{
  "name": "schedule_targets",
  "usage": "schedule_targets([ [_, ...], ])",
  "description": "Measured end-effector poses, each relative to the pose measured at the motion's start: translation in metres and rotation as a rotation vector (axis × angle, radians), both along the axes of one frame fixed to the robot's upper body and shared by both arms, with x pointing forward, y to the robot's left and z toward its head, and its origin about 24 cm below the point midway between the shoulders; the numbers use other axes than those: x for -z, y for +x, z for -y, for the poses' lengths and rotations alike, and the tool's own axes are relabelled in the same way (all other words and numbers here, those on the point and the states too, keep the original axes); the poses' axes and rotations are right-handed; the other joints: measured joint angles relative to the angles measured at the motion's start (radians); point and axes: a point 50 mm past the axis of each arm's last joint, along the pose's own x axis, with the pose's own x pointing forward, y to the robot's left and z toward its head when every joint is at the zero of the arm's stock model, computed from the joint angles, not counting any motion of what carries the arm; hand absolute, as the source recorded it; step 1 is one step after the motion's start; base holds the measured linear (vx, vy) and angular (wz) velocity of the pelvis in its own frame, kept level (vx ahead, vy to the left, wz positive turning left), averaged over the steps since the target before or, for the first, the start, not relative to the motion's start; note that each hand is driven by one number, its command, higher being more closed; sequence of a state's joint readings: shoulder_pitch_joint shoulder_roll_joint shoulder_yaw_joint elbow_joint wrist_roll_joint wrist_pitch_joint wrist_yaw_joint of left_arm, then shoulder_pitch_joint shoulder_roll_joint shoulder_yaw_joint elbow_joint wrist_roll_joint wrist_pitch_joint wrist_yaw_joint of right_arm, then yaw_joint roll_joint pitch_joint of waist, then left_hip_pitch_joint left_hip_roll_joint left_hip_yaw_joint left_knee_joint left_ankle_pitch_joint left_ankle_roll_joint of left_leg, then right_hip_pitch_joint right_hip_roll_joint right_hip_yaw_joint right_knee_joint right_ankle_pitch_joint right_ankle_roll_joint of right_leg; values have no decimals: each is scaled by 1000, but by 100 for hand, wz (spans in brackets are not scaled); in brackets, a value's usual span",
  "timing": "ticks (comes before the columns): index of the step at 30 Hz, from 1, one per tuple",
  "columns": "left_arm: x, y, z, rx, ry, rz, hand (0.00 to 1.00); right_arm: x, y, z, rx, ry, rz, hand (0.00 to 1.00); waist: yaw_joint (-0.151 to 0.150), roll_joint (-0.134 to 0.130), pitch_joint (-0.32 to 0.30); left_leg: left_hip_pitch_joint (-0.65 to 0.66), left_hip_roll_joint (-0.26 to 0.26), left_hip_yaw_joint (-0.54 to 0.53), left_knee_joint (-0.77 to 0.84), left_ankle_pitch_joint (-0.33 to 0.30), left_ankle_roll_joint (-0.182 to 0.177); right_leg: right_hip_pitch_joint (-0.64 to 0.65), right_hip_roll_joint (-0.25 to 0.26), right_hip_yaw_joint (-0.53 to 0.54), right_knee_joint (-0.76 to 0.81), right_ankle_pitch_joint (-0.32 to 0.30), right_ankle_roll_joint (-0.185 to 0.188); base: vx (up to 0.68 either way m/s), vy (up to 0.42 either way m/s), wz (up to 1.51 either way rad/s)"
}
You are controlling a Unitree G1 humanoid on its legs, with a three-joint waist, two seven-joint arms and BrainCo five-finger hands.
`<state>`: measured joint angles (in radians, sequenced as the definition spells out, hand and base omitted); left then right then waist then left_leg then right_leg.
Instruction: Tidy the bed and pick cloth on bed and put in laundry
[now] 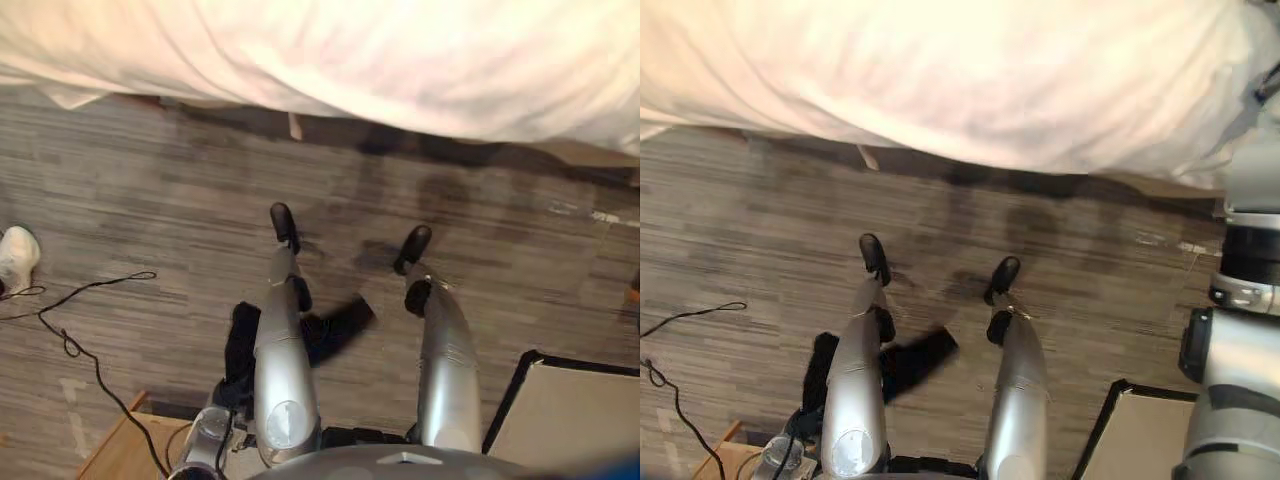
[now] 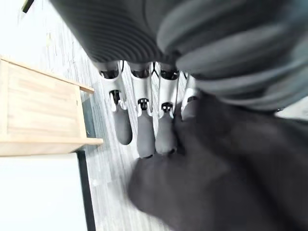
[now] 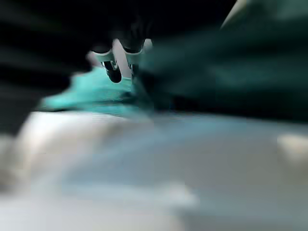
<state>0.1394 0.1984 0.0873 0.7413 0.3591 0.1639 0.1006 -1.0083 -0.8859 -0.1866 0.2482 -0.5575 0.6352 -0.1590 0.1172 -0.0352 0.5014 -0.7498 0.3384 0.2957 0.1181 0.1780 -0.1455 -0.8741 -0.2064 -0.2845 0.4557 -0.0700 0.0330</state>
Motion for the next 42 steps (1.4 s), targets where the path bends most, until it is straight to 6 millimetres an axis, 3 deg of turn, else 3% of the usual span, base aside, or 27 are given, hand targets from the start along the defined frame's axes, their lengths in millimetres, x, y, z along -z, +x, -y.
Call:
schedule_targets([
  [5,-2,-1,-8,-42,41,17,100,39,-17,42,100,235,113,0,-2,-2,1,-1,19,14,14,-2,-1,0,19,0,-15,19,3,-8,-55,-14],
  [12,4,6,18,54,8,-99,100,58,-10,49,44,294,122,0,-11,-5,1,1,71,33,75,-21,-4,10,63,-4,-29,36,-10,-5,-67,-23],
  [16,5,14,27,100,-27,-135,100,65,-1,49,-70,363,150,0,-8,-6,0,-5,98,34,111,-34,1,9,83,-5,-25,36,-10,-10,-51,-14],
  [17,5,15,27,99,-29,-136,100,66,-1,49,-81,368,152,100,-8,-6,0,-5,99,34,111,-36,3,8,83,-5,-26,36,-11,-9,-24,-7],
  [27,0,30,20,93,-52,-161,100,73,7,42,-268,421,197,100,-19,-25,-10,-53,102,32,154,-44,8,-25,83,3,-21,59,-30,14,5,-1],
  [36,-2,37,20,102,-89,-167,100,89,17,26,-477,496,244,100,-21,-25,-10,-50,101,44,169,-51,12,-30,83,16,-14,63,-34,9,2,-1],
  [39,-2,37,21,101,-92,-165,100,90,18,10,-577,495,311,100,-22,-25,-10,-16,98,65,168,-51,12,-22,79,31,0,63,-33,34,7,-9],
  [41,-2,38,21,100,-94,-160,100,98,20,-2,-640,506,349,100,-24,-25,-10,17,97,84,161,-53,14,-6,81,43,1,62,-34,38,3,-16],
  [42,-1,36,21,95,-93,-165,100,112,20,-14,-693,536,373,100,-28,-25,-10,56,95,99,151,-55,17,18,81,53,1,57,-32,41,-3,-9],
])
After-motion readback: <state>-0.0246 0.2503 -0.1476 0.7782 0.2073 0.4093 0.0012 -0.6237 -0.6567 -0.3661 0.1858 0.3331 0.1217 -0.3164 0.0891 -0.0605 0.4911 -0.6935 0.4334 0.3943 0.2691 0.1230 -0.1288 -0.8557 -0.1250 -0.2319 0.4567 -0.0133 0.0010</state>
